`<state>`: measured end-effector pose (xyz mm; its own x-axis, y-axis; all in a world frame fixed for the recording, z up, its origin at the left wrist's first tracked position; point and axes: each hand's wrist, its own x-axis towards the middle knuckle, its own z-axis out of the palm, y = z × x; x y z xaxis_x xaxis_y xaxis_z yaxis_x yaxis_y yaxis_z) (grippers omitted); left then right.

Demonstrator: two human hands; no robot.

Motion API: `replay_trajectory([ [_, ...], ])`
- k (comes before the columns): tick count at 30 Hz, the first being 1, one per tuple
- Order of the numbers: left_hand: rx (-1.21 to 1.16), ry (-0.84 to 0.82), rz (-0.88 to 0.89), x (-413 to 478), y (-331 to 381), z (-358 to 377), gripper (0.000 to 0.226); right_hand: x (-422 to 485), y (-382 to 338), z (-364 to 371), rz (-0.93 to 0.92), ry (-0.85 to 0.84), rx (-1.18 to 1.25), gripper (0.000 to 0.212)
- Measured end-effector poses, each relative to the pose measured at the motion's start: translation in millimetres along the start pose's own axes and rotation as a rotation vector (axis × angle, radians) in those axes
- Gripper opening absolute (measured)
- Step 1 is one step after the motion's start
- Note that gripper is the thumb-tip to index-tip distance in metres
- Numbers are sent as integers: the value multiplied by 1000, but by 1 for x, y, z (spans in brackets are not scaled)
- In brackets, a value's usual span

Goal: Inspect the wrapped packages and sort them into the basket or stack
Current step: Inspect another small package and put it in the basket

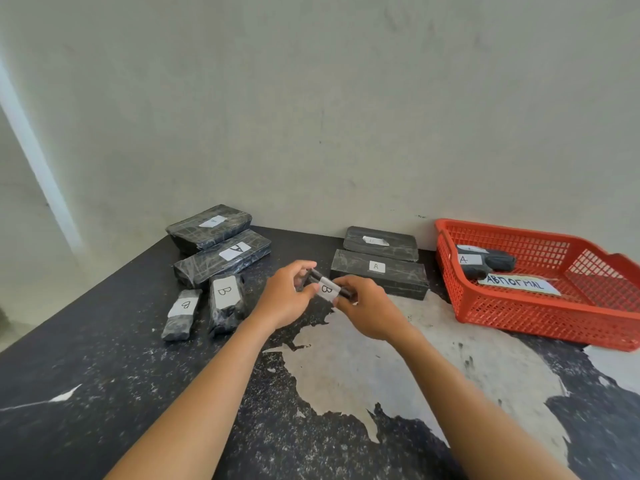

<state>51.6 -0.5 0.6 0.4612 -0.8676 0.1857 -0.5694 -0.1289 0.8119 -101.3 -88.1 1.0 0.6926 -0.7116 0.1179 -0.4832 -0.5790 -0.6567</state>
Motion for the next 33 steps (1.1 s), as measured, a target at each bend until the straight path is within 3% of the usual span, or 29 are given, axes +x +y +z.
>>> replay_trajectory([
  [5,-273,90,3,15,12,16,23,3,7,-26,19,188,109,32],
  [12,-387,64,40,32,35,36,41,10,12,-44,-32,345,20,13],
  [16,-427,89,46,40,37,48,27,10,18,-56,-54,356,0,10],
  [21,-476,97,123,41,39,48,23,9,21,-70,-48,291,52,30],
  [24,-504,81,136,39,38,49,25,9,22,-75,-31,251,-29,28],
  [28,-533,32,86,38,39,51,30,7,24,-76,-70,301,-65,22],
  [33,-578,90,8,37,41,55,20,4,21,-76,-115,272,8,23],
])
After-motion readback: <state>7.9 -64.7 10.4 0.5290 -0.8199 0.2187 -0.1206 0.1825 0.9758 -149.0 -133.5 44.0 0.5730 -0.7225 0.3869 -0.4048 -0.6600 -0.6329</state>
